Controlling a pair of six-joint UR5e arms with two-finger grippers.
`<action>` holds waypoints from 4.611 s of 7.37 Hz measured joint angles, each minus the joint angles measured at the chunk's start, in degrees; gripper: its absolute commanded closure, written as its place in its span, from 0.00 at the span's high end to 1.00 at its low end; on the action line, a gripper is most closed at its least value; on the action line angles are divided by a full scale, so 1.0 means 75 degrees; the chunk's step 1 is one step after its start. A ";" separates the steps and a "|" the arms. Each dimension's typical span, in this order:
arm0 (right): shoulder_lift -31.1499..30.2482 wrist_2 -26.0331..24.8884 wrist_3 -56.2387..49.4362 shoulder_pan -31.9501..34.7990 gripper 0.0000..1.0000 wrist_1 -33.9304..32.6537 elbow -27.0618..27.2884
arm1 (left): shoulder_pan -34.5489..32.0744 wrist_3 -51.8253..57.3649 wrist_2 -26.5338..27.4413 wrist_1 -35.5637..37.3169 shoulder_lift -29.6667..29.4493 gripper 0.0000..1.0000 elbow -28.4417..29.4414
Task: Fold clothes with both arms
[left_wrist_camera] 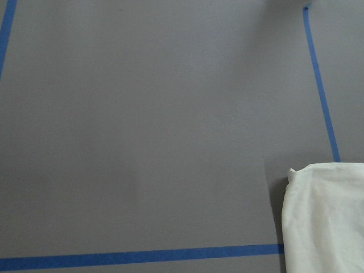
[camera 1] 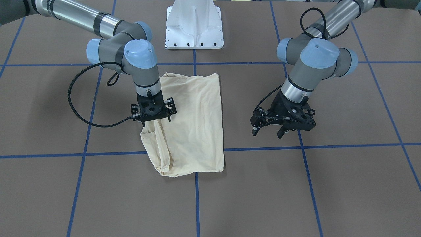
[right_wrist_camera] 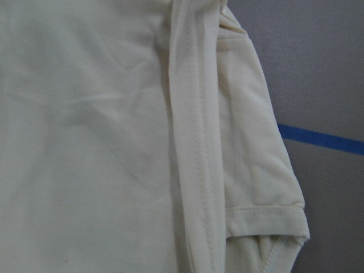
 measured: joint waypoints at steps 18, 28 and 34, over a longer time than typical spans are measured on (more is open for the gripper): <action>0.0405 0.1367 -0.0727 0.1259 1.00 0.0105 -0.0250 | 0.0011 -0.0089 0.0054 0.0014 -0.0031 1.00 -0.0601; 0.1094 0.0655 -0.1607 0.1347 1.00 0.1325 -0.2598 | 0.0020 -0.0069 0.0211 -0.0078 -0.0282 1.00 -0.0788; 0.1024 0.1272 -0.2169 0.1860 1.00 0.1277 -0.2474 | 0.0020 -0.0103 0.0174 -0.0054 -0.0272 1.00 -0.0880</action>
